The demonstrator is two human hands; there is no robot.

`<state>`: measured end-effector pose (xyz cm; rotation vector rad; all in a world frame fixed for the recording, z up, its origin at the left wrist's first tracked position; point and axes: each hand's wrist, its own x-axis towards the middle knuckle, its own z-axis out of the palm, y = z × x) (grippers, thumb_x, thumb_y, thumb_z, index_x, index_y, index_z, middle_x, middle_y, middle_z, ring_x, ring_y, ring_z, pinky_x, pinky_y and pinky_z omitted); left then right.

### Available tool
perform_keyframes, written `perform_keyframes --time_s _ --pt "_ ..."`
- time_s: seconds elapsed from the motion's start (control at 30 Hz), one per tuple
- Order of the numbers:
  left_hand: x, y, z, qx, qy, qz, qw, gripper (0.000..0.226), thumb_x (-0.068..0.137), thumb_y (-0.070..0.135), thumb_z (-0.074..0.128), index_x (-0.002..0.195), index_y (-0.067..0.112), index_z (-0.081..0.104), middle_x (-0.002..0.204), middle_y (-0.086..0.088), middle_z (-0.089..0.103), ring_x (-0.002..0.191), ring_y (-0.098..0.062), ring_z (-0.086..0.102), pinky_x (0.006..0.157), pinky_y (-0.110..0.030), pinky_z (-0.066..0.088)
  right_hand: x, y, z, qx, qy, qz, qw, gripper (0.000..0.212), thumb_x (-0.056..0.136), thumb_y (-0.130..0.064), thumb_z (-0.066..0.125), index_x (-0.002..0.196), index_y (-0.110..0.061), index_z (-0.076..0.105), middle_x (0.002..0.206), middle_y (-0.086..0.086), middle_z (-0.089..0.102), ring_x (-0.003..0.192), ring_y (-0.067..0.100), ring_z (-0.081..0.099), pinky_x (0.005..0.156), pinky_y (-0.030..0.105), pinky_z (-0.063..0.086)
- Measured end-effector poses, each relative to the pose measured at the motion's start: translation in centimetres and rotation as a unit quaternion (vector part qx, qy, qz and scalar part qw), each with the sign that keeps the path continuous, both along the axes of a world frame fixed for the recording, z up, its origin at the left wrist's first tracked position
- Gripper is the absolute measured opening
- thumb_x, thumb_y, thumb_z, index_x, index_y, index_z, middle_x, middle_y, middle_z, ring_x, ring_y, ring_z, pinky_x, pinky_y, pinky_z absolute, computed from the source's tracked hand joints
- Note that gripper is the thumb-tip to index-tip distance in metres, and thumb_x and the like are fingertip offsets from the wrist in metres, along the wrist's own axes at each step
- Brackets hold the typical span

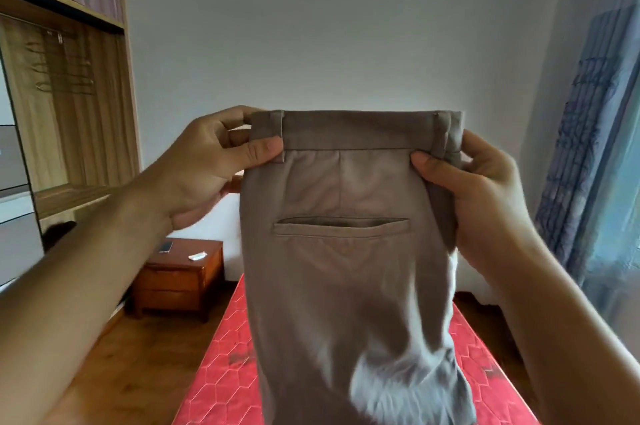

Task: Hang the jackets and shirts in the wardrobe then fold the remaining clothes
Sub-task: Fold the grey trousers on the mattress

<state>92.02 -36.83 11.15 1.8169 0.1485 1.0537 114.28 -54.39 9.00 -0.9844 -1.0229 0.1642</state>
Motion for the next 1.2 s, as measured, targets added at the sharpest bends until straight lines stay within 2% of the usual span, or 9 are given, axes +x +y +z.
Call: perform_keyframes --time_s 0.07,0.33,0.47,0.6,0.7,0.87,0.97,1.1,1.2 --pt "0.0 -2.4 0.6 -0.028 -0.055 -0.004 0.998 0.033 0.077 0.022 0.069 0.11 0.021 0.068 0.081 0.008 0.076 0.069 -0.004 0.071 0.052 -0.017 0.053 -0.5 -1.6 1.1 0.016 -0.008 0.015 1.0 0.027 0.082 -0.003 0.074 0.109 -0.006 0.073 0.097 0.021 0.076 0.091 0.04 0.073 0.086 0.051 0.06" --pt "1.8 -3.8 0.7 -0.058 -0.09 0.016 0.994 0.038 0.074 0.028 0.071 0.11 0.017 0.07 0.09 0.004 0.078 0.082 -0.009 0.074 0.065 -0.02 0.057 0.7 -3.6 1.8 0.001 -0.029 0.046 0.999 0.029 0.087 0.0 0.065 0.114 -0.008 0.071 0.1 0.015 0.076 0.091 0.031 0.074 0.081 0.04 0.062" --pt "4.5 -1.2 -2.8 -0.047 0.004 0.056 0.997 0.034 0.072 0.029 0.073 0.105 0.022 0.071 0.091 0.004 0.078 0.084 -0.011 0.074 0.066 -0.029 0.06 4.0 -2.0 -1.6 -0.097 -0.036 0.023 0.994 0.025 0.088 0.0 0.066 0.109 -0.01 0.072 0.099 0.012 0.077 0.092 0.028 0.074 0.086 0.043 0.061" --pt "7.5 1.7 -8.7 0.001 0.114 0.096 0.989 0.028 0.076 0.026 0.076 0.103 0.023 0.071 0.094 0.008 0.076 0.088 -0.007 0.072 0.068 -0.021 0.058 8.0 0.4 -7.4 -0.229 -0.083 -0.021 0.97 0.02 0.084 -0.003 0.075 0.096 -0.019 0.076 0.095 0.001 0.079 0.092 0.021 0.075 0.091 0.045 0.059" --pt "9.6 4.7 -14.3 0.076 0.221 0.13 0.963 0.021 0.078 0.027 0.083 0.095 0.025 0.07 0.092 0.002 0.074 0.092 -0.019 0.069 0.084 -0.041 0.058 11.2 2.5 -13.2 -0.32 -0.124 -0.065 0.937 0.016 0.077 -0.014 0.084 0.085 -0.023 0.074 0.085 -0.003 0.075 0.086 0.022 0.072 0.083 0.046 0.059" --pt "12.4 6.6 -23.4 0.1 0.352 0.133 0.921 0.022 0.082 0.023 0.083 0.085 0.026 0.061 0.072 0.01 0.066 0.062 0.001 0.06 0.06 -0.018 0.043 14.0 5.7 -24.1 -0.415 -0.174 -0.11 0.886 0.021 0.074 -0.023 0.085 0.077 -0.03 0.066 0.085 -0.001 0.06 0.084 0.018 0.056 0.066 0.029 0.041" --pt "13.7 7.3 -29.3 0.059 0.407 0.125 0.903 0.025 0.085 0.015 0.08 0.081 0.023 0.056 0.063 0.006 0.069 0.056 -0.006 0.068 0.058 -0.028 0.049 14.4 6.9 -30.5 -0.441 -0.147 -0.109 0.879 0.022 0.074 -0.016 0.083 0.081 -0.029 0.067 0.086 -0.002 0.054 0.087 0.02 0.053 0.064 0.025 0.04" --pt "15.0 8.9 -36.8 -0.025 0.457 0.11 0.882 0.029 0.086 0.007 0.076 0.078 0.019 0.052 0.072 -0.006 0.072 0.063 -0.015 0.073 0.064 -0.045 0.061 15.3 8.8 -38.0 -0.493 -0.081 -0.068 0.864 0.022 0.078 -0.003 0.076 0.08 -0.023 0.066 0.082 0.001 0.056 0.069 0.025 0.064 0.054 0.044 0.058" --pt "16.6 10.8 -40.3 -0.033 0.483 0.111 0.868 0.022 0.089 0.007 0.073 0.084 0.013 0.053 0.076 -0.006 0.073 0.065 -0.01 0.073 0.064 -0.032 0.06 17.1 11.6 -41.4 -0.538 -0.06 -0.043 0.84 0.028 0.081 0.003 0.069 0.077 -0.024 0.063 0.064 0.006 0.063 0.051 0.03 0.068 0.051 0.051 0.057"
